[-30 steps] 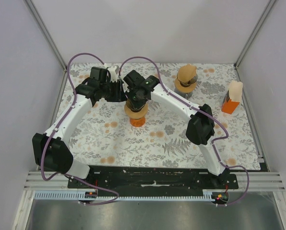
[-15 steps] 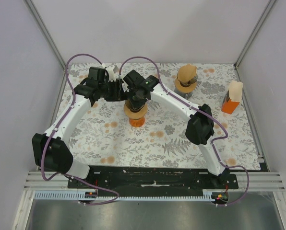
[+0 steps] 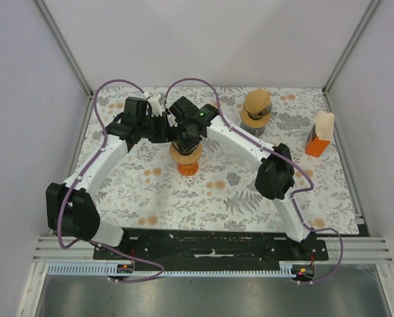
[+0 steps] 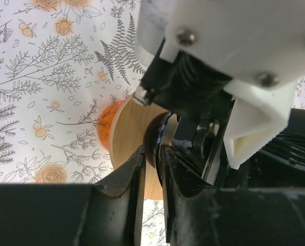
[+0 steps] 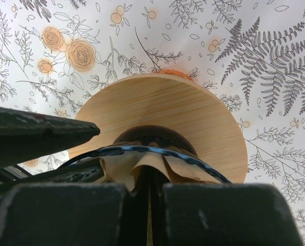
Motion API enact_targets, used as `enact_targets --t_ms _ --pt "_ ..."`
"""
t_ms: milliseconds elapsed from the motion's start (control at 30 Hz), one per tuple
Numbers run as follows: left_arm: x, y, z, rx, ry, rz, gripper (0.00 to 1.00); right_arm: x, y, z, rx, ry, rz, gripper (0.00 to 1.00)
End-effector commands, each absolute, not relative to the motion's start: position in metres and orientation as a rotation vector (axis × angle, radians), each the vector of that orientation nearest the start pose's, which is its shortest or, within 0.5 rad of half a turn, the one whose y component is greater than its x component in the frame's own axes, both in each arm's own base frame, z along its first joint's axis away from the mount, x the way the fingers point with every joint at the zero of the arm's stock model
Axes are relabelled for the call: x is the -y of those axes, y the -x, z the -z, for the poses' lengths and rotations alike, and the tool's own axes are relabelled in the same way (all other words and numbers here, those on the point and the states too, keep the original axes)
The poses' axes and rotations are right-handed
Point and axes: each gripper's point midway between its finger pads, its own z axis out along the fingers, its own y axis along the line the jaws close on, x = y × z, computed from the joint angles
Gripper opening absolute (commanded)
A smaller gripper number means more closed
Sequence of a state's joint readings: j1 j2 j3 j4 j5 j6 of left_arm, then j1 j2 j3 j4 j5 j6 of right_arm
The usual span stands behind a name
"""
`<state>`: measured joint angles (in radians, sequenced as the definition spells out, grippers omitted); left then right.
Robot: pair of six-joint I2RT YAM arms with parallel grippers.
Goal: Place the coffee filter in the dripper
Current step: Adjust the coffee filter in the coffee dripper.
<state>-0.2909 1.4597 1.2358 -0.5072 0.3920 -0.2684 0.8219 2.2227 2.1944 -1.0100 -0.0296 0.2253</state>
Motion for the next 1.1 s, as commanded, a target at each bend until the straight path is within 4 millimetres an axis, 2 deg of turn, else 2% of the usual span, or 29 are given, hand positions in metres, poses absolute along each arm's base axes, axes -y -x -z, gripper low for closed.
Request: enact_targets --t_ms 0,67,200,467,600,700,800,933,967,1067 --pt "0.189 -0.332 -0.185 -2.379 -0.272 0.763 0.21 -0.408 -0.352 -0.188 -2.414 0.725 -0.522 0.0" --pt "0.188 -0.33 -0.183 -2.382 -0.281 0.752 0.15 -0.407 -0.355 -0.203 -2.378 0.707 -0.549 0.01" --pt "0.186 -0.331 -0.186 -2.373 -0.291 0.734 0.02 -0.4 -0.361 -0.231 -2.314 0.653 -0.573 0.11" --pt "0.185 -0.335 -0.191 -2.361 -0.304 0.717 0.02 -0.392 -0.365 -0.259 -2.234 0.663 -0.615 0.22" --pt "0.185 -0.333 -0.192 -2.359 -0.313 0.719 0.02 -0.391 -0.359 -0.287 -2.143 0.735 -0.663 0.26" --pt "0.186 -0.333 -0.195 -2.351 -0.32 0.723 0.02 -0.385 -0.357 -0.304 -2.067 0.786 -0.655 0.32" --pt "0.185 -0.333 -0.196 -2.346 -0.327 0.721 0.02 -0.373 -0.367 -0.303 -2.023 0.807 -0.592 0.52" --pt "0.186 -0.333 -0.196 -2.344 -0.334 0.722 0.02 -0.369 -0.381 -0.283 -2.02 0.881 -0.577 0.75" --pt "0.186 -0.333 -0.196 -2.344 -0.335 0.724 0.02 -0.369 -0.385 -0.278 -2.026 0.894 -0.583 0.78" --pt "0.186 -0.332 -0.197 -2.343 -0.339 0.722 0.02 -0.378 -0.385 -0.262 -2.036 0.955 -0.628 0.79"
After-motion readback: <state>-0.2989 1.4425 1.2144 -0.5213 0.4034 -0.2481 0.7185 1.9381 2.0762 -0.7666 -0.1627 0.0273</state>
